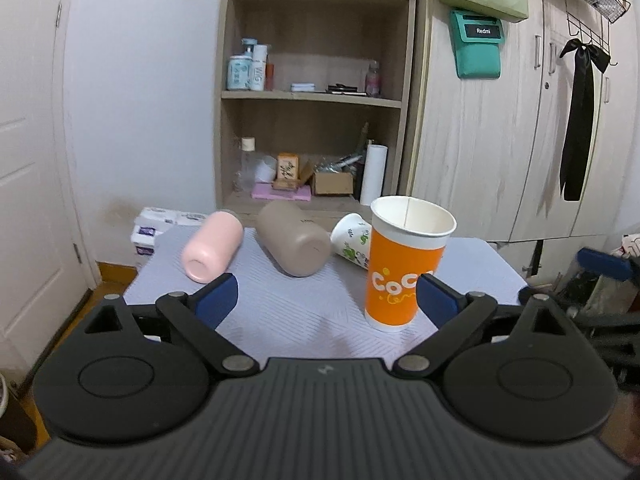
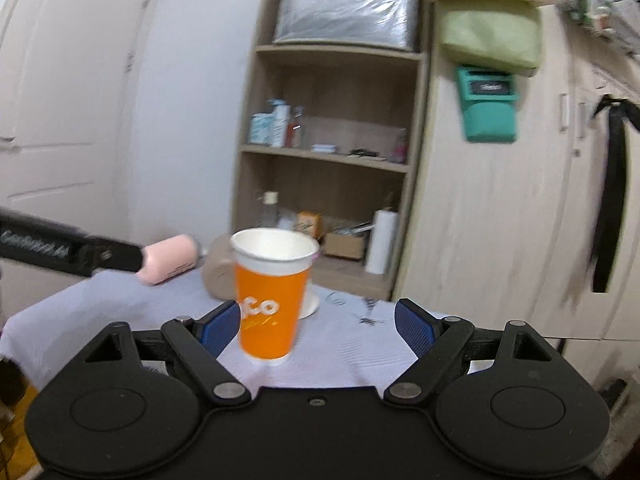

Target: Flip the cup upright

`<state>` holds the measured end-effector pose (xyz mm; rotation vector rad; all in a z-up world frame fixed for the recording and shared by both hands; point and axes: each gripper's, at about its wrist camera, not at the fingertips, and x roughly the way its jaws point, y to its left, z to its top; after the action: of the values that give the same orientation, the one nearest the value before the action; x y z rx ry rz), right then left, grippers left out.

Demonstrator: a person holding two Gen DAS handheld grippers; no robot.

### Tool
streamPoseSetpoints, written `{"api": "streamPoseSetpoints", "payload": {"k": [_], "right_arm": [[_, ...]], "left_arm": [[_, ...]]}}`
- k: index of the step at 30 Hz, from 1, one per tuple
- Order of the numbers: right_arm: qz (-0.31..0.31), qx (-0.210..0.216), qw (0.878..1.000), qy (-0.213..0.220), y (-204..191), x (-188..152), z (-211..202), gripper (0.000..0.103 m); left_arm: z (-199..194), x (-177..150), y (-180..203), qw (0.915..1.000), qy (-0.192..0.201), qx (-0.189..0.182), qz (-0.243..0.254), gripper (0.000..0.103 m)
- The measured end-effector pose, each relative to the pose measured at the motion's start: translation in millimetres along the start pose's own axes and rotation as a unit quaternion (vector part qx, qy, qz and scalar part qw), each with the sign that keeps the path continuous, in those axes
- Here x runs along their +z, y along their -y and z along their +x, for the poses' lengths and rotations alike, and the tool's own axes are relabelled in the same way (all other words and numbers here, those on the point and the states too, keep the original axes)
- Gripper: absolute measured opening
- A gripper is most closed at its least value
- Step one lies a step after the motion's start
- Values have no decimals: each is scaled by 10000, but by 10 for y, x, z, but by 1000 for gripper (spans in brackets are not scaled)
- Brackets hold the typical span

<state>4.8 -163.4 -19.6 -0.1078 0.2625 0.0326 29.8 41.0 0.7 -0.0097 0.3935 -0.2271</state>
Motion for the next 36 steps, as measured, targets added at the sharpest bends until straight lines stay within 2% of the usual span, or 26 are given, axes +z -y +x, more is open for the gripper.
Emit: {"api": "streamPoseSetpoints", "payload": {"k": [4, 11, 18, 19, 21, 26, 29, 36], "right_arm": [[178, -120, 9998, 44, 46, 23, -34, 88], [158, -328, 9992, 148, 23, 42, -140, 88], [267, -363, 9989, 88, 2, 52, -199, 88], [270, -350, 9990, 68, 1, 56, -205, 89], [288, -361, 9989, 10, 2, 67, -203, 98], [313, -441, 9984, -149, 0, 79, -183, 98], [342, -506, 9979, -199, -2, 83, -174, 103], [314, -588, 9973, -305, -19, 90, -169, 103]], "left_arm": [[-58, 11, 40, 9999, 16, 80, 133, 97], [-36, 3, 35, 9999, -53, 131, 90, 97], [-61, 1, -3, 9995, -91, 305, 58, 97], [-84, -2, -4, 9995, -77, 316, 49, 97], [-120, 8, -10, 9994, -52, 345, 47, 98], [-181, 13, -9, 9994, -53, 322, 102, 99], [-197, 18, -3, 9995, -71, 277, 110, 102], [-169, 15, 18, 9991, -176, 351, 155, 103]]}}
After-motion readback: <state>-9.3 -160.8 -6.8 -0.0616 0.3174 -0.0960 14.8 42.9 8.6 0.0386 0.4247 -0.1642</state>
